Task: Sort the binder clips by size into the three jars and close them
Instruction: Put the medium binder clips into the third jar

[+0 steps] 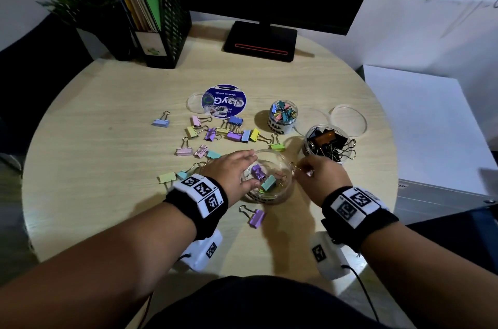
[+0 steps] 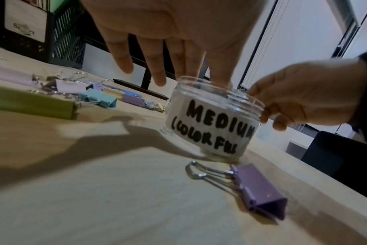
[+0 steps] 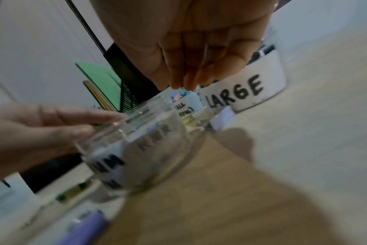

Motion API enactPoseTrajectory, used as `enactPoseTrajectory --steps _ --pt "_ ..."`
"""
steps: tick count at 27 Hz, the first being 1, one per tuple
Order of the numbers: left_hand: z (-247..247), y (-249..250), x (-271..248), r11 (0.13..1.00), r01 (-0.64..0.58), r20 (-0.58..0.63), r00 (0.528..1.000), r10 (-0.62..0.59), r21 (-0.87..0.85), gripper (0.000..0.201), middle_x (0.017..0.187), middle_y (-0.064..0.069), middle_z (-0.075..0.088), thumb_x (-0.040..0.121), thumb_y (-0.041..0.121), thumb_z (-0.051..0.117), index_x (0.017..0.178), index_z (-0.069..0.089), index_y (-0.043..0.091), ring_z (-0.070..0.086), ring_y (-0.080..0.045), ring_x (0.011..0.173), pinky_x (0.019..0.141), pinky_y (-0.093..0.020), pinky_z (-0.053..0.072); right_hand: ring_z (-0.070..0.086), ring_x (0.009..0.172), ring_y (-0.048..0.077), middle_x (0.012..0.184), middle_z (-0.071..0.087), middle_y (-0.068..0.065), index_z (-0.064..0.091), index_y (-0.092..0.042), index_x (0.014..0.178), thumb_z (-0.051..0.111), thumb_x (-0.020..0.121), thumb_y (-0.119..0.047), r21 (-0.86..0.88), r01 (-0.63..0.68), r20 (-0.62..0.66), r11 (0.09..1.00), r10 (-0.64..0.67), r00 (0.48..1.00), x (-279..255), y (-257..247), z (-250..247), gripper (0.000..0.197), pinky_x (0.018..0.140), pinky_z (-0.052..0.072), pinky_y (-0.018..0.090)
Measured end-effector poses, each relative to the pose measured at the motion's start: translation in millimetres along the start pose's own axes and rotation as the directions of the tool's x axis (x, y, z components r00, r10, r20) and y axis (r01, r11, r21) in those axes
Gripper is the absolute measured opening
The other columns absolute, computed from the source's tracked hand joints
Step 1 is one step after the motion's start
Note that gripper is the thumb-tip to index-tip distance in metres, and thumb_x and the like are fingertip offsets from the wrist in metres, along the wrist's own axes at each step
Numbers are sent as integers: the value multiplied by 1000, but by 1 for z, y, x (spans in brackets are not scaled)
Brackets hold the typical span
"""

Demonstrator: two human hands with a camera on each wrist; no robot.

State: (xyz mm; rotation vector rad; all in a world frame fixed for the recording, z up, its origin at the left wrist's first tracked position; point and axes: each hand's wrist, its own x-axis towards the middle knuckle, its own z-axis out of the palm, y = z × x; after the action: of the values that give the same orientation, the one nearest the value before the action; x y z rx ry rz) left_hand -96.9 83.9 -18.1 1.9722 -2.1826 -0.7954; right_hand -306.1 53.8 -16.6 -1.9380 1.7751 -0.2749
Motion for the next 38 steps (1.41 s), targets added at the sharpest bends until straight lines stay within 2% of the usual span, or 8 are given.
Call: enactPoseTrajectory --steps 7,14,18,22,27,30,33,38 --pt "2 -1 -2 1000 7 2 1000 -7 -14 62 151 24 22 87 51 55 143 31 36 33 -9 135 112 -38 30 41 121 21 134 42 0 51 -21 128 54 86 -34 -411 129 235 903 -31 971 -7 18 19 44 102 42 34" --pt "2 -1 -4 998 17 -1 1000 -17 -57 61 150 27 21 87 51 55 142 32 39 36 -7 133 111 -35 32 56 99 24 110 57 8 60 -13 102 54 86 -24 -329 -14 184 944 79 980 -6 14 17 21 79 46 29" --pt "1 1 -5 998 12 -1 1000 -13 -64 61 150 27 21 87 49 56 142 32 37 35 -6 133 112 -32 30 56 79 18 87 62 2 62 -16 82 63 79 -26 -101 -121 65 987 128 990 -9 -1 -8 11 67 43 25" --pt "0 2 -5 998 5 -16 1000 -6 -55 58 150 27 19 88 46 56 141 34 36 34 -5 134 110 -28 27 51 79 14 85 55 -5 58 -24 78 68 75 -28 0 135 -62 991 -134 989 -18 -28 -14 11 73 43 26" --pt "2 -2 -5 995 -23 7 1000 24 -92 55 150 27 22 88 44 57 139 37 36 37 -6 132 111 -33 32 49 105 21 112 61 0 62 -21 106 57 84 -38 -266 265 127 927 -238 963 -19 -36 12 28 91 39 32" --pt "-3 -10 -11 974 -27 -47 999 17 -224 58 148 19 31 86 45 59 139 38 34 36 -7 131 111 -30 28 49 105 24 113 61 2 64 -20 106 59 82 -43 -262 255 105 931 -235 966 -20 -32 14 34 92 38 34" --pt "-15 -33 -19 976 35 -116 991 -61 -215 51 141 11 41 85 42 61 133 47 32 41 -13 127 109 -35 33 58 90 26 94 66 4 70 -16 90 63 80 -30 -203 406 13 891 -412 911 -34 -34 13 18 78 45 31" --pt "-37 -91 -29 920 316 43 941 -334 232 54 140 1 42 81 44 65 131 49 32 41 -24 127 106 -36 36 59 97 24 107 62 0 64 -21 100 43 88 -30 -226 563 418 795 -443 793 -55 -42 37 25 78 50 34"
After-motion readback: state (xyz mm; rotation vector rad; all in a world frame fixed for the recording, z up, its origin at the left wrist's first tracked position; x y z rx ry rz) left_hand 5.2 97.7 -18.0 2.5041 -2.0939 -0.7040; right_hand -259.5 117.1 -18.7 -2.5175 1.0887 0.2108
